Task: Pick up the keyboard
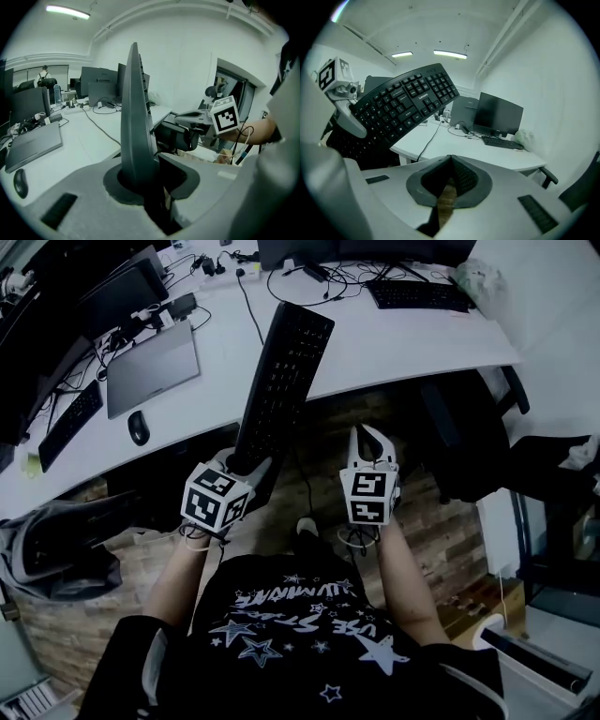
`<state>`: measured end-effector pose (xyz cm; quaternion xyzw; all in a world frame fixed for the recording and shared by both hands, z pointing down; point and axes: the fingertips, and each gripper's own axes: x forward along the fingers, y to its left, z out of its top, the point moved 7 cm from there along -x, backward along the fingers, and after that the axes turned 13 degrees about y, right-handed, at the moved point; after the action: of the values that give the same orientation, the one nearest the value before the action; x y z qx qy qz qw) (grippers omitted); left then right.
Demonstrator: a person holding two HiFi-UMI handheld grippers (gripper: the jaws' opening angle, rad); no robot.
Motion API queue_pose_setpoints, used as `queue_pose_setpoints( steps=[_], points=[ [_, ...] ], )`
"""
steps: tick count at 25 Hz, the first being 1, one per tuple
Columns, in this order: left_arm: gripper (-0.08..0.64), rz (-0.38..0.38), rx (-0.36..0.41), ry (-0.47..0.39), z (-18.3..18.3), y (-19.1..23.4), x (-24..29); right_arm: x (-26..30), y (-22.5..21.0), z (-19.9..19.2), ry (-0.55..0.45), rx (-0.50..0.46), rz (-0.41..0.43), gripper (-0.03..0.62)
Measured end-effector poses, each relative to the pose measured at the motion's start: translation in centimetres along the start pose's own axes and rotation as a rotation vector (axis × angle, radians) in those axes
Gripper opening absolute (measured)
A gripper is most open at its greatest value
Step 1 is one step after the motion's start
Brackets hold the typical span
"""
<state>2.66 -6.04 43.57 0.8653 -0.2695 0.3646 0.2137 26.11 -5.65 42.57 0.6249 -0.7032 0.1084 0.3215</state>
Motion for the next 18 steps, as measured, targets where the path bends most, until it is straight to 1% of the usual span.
queue_pose_setpoints(
  steps=[5, 13, 18],
  points=[
    [0.091, -0.013, -0.002, -0.028, -2.6, 1.2, -2.6, -2.3, 3.4, 0.4, 0.014, 0.000, -0.037, 0.008],
    [0.091, -0.071, 0.012, -0.095, -5.7, 1.8, -6.3, -6.3, 8.0, 0.6, 0.017, -0.002, -0.092, 0.006],
    [0.091, -0.080, 0.034, -0.119, -7.9, 1.7, -8.6, -9.0, 10.7, 0.0, 0.017, 0.025, -0.126, 0.006]
  ],
)
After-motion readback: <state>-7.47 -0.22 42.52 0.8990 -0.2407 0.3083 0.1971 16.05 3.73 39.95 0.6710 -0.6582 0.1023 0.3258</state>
